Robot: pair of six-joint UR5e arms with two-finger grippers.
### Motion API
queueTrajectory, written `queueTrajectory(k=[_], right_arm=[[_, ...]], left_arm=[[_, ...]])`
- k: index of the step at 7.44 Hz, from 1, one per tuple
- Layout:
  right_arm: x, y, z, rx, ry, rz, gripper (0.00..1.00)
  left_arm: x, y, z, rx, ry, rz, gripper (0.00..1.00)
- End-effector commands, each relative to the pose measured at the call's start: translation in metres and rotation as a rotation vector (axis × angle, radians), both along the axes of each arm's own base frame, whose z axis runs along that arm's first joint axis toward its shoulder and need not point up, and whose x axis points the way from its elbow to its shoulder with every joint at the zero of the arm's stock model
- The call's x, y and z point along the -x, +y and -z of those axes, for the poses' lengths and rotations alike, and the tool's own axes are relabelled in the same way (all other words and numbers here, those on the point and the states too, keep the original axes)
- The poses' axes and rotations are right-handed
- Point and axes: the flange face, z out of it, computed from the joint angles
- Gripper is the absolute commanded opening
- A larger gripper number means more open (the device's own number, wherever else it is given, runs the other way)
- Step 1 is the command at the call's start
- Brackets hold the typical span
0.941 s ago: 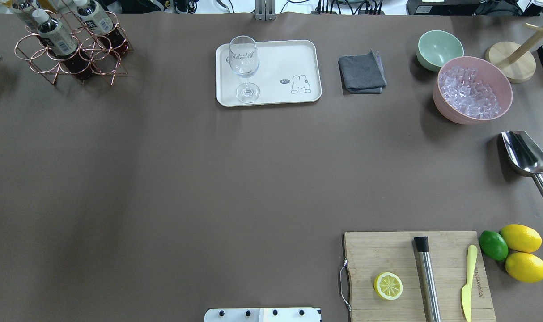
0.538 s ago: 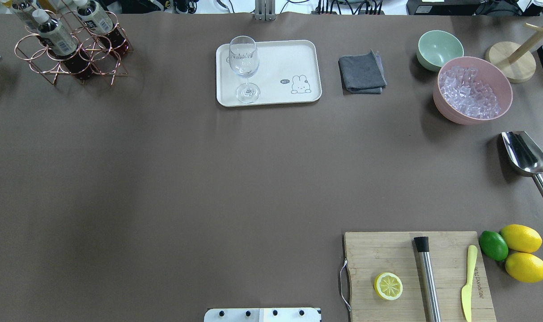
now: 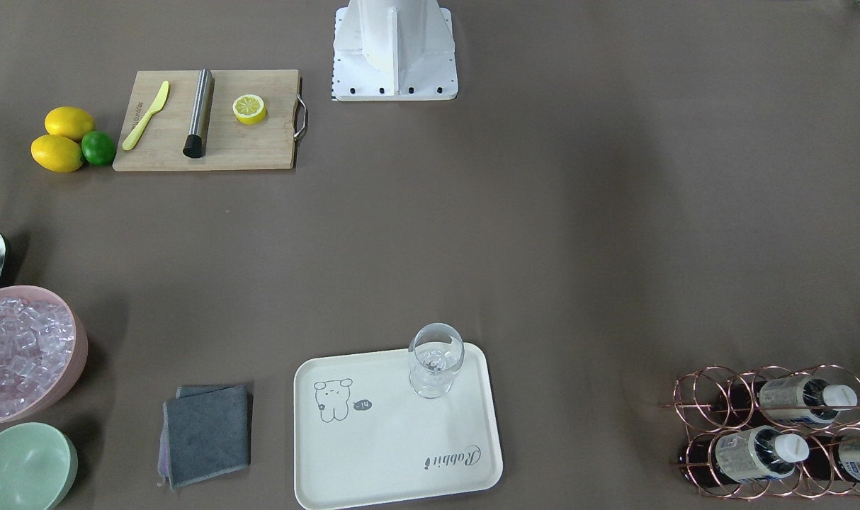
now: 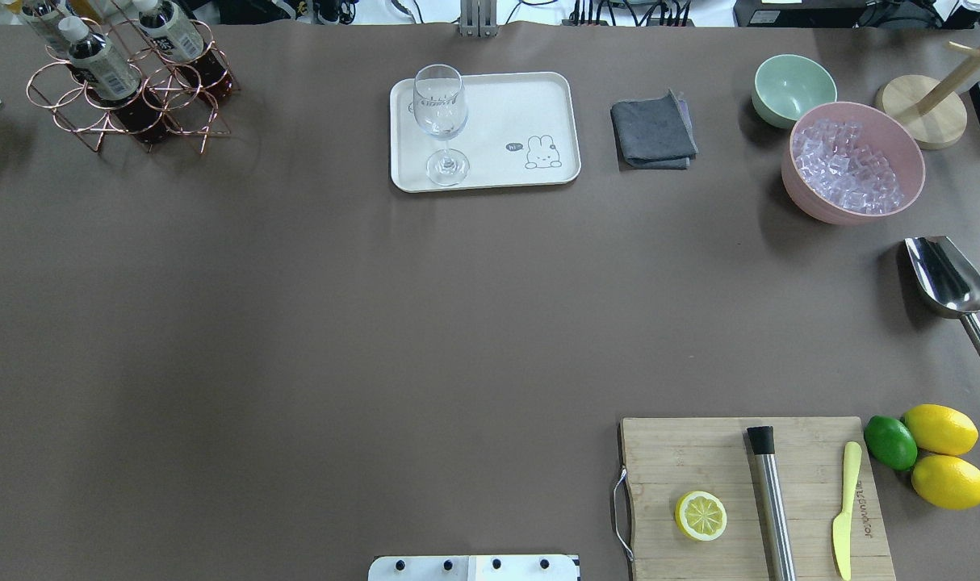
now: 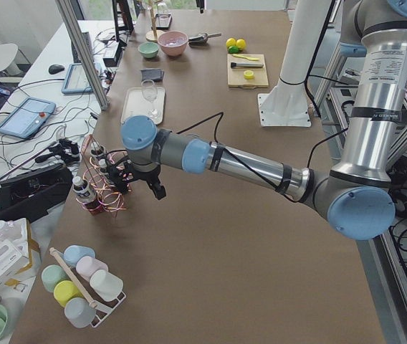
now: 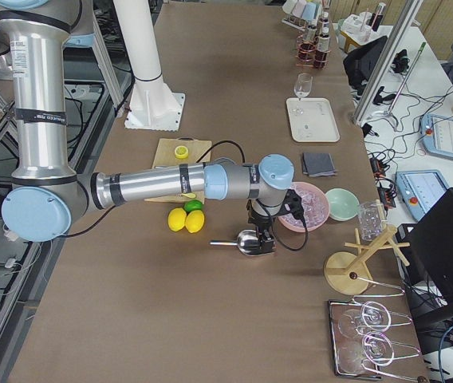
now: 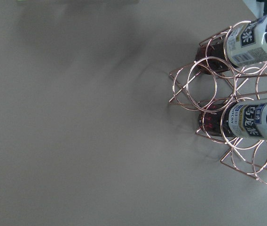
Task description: Take tea from basket to plate
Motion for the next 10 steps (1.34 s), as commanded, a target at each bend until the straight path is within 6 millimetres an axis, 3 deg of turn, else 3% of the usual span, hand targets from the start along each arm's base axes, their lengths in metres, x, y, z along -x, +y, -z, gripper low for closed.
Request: queueTrajectory(k=[1,3,5,7,9,10], right_arm=[[0.0,-0.001,0.001,-0.001,0.001,0.001,1.0],[0.0,-0.001,0.002,-0.003,0.001,0.001,1.0],[0.001,-0.005,0.005,-0.007,0.001,0.001,1.0],[0.003,-0.012,0.015,-0.023,-0.002,0.001,1.0],[0.004,-0.012,0.017,-0.007,-0.026,-0.004,1.0],[0.006,-0.019,0.027,0.001,-0.037,-0.006,1.0]], left_arm=[[-0.03,-0.041,0.067,0.117,-0.102,0.066,0.96],[-0.03,-0.062,0.094,0.112,-0.167,0.085,0.98],[-0.031,-0.075,0.104,0.126,-0.148,0.082,0.97],[-0.025,-0.136,0.11,0.268,-0.115,0.153,0.97],[-0.024,-0.198,0.104,0.331,-0.091,0.154,0.97],[-0.022,-0.211,0.102,0.342,-0.092,0.157,0.97]])
